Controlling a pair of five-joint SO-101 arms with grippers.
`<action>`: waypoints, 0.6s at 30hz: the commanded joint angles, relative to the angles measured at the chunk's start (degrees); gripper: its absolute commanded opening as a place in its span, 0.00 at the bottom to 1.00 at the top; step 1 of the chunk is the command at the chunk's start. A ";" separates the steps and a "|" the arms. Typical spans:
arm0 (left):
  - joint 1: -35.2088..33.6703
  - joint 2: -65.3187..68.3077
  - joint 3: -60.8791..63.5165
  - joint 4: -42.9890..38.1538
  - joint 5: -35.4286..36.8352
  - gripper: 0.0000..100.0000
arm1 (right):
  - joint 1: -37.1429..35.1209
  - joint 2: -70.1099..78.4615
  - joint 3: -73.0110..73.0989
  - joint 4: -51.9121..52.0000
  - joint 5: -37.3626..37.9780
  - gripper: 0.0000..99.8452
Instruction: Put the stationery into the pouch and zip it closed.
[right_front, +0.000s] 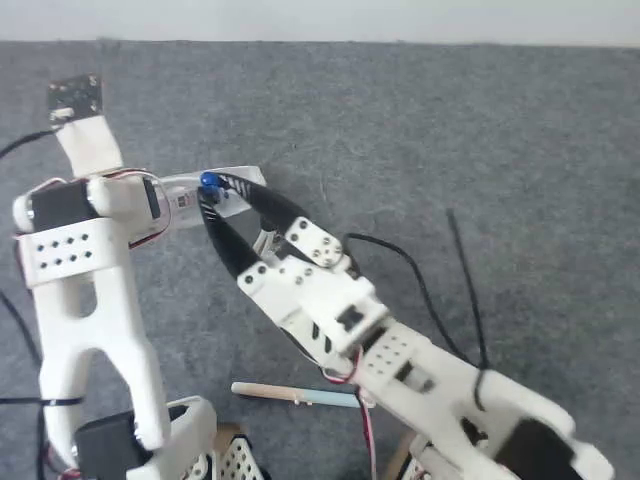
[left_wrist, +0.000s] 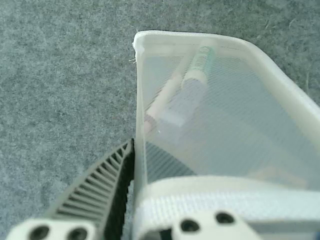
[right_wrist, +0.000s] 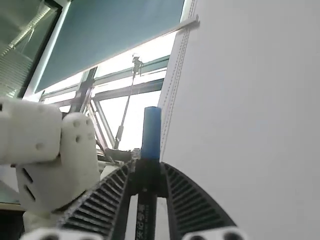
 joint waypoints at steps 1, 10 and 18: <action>0.09 2.20 4.44 -0.62 -0.26 0.01 | 1.71 5.32 -4.75 -3.03 -0.18 0.01; 0.09 2.20 4.44 -0.62 -0.26 0.01 | 3.21 13.76 -4.66 -4.97 -0.26 0.01; -0.09 2.20 4.44 -0.62 -0.35 0.01 | 3.12 14.02 -2.29 -3.30 -0.09 0.01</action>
